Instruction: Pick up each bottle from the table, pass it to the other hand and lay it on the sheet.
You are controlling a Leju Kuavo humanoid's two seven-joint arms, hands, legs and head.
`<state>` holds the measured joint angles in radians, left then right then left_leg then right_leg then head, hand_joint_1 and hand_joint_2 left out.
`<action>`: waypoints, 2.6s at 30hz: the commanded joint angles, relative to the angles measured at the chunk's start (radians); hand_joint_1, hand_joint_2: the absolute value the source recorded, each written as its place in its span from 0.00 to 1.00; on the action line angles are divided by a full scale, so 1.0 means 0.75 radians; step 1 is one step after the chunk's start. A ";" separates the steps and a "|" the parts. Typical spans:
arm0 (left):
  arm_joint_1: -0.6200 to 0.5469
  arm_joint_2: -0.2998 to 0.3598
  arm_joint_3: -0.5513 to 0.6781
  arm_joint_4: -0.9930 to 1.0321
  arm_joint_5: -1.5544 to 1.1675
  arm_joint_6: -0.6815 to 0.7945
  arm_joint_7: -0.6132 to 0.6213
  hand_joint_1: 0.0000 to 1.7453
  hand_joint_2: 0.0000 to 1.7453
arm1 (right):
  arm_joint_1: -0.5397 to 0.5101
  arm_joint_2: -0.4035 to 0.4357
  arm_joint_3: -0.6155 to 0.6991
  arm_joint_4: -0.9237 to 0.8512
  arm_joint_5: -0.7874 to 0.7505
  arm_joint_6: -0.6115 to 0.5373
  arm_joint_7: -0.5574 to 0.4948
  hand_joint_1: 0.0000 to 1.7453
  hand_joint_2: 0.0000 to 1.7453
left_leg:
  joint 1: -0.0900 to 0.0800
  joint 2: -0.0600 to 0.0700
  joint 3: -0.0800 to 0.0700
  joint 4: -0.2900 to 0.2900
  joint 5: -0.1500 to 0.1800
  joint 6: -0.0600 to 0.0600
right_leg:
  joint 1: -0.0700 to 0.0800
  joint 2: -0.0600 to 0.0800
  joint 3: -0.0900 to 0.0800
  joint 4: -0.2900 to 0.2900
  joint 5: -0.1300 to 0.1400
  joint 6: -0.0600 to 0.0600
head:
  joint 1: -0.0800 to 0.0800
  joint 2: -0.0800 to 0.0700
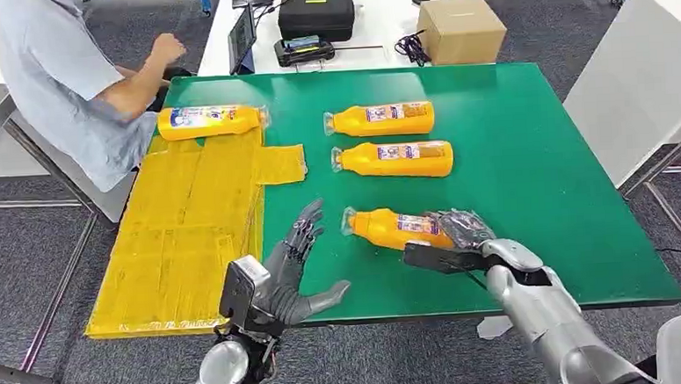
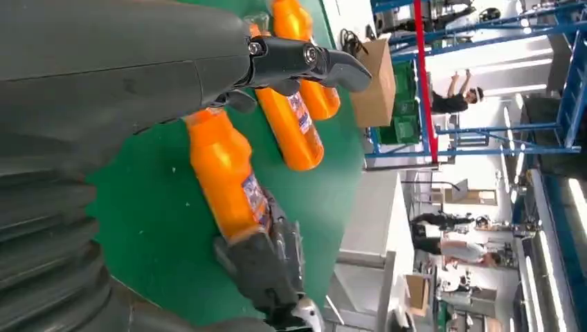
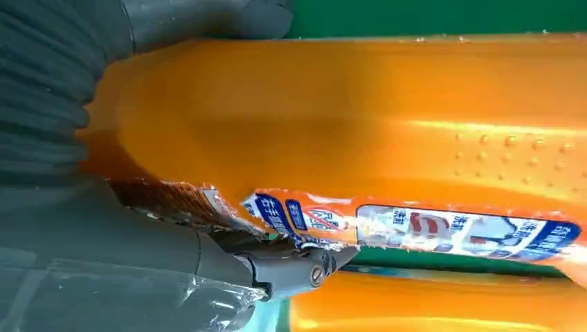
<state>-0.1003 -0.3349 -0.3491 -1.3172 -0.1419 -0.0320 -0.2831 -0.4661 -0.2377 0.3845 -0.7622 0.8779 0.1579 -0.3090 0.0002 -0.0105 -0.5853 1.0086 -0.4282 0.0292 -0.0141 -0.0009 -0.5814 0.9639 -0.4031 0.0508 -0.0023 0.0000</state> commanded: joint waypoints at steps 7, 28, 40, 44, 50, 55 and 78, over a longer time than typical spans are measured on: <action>-0.065 -0.012 -0.040 0.119 0.005 0.001 -0.010 0.00 1.00 | 0.111 -0.120 0.085 0.020 -0.173 0.089 -0.031 1.00 1.00 | 0.001 -0.005 0.002 -0.001 -0.001 0.001 | 0.001 -0.006 0.007 -0.002 -0.001 -0.001 | -0.001 0.000; -0.157 -0.019 0.001 0.430 0.528 0.621 -0.101 0.00 1.00 | 0.315 0.313 -0.029 -0.769 -0.442 -0.131 -0.049 1.00 1.00 | 0.003 0.005 -0.017 -0.001 0.000 -0.005 | 0.003 0.002 -0.006 0.005 -0.001 -0.003 | -0.001 0.000; -0.069 -0.005 -0.097 0.205 0.818 0.345 -0.120 0.00 1.00 | 0.202 0.344 0.081 -0.479 -0.543 -0.133 -0.133 1.00 1.00 | 0.002 0.009 -0.022 0.000 -0.001 -0.005 | 0.001 0.006 -0.011 0.007 -0.001 -0.004 | 0.000 0.000; -0.039 0.003 -0.113 0.136 0.855 0.185 -0.089 0.00 1.00 | 0.154 0.358 0.122 -0.333 -0.565 -0.126 -0.157 1.00 1.00 | 0.002 0.010 -0.022 -0.001 -0.001 -0.005 | 0.001 0.008 -0.010 0.005 0.000 -0.004 | -0.001 0.000; -0.099 0.067 -0.156 0.216 0.870 0.119 -0.108 0.00 1.00 | 0.124 0.357 0.156 -0.266 -0.592 -0.107 -0.165 1.00 1.00 | 0.002 0.008 -0.022 -0.002 0.000 -0.005 | 0.001 0.005 -0.010 0.006 0.000 -0.003 | -0.001 0.000; -0.127 0.067 -0.192 0.269 0.787 0.211 -0.107 0.00 1.00 | 0.128 0.360 0.171 -0.258 -0.594 -0.109 -0.169 1.00 1.00 | 0.002 0.005 -0.025 -0.001 0.000 -0.004 | 0.001 0.003 -0.012 0.006 0.000 -0.003 | 0.000 0.000; -0.315 -0.018 -0.126 0.749 0.797 0.406 -0.052 0.00 1.00 | 0.154 0.354 0.353 -0.366 -0.526 -0.229 -0.115 1.00 1.00 | 0.002 0.004 -0.027 0.000 0.001 -0.004 | 0.001 0.001 -0.014 0.006 0.000 -0.003 | 0.000 0.000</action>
<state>-0.2729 -0.3437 -0.4498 -0.8777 0.4345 0.2781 -0.3307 -0.3243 0.0423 0.5738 -1.0391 0.4936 0.0015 -0.3948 0.0014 -0.0083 -0.6083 1.0087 -0.4268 0.0269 -0.0137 -0.0002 -0.5947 0.9689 -0.4021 0.0502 -0.0023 0.0000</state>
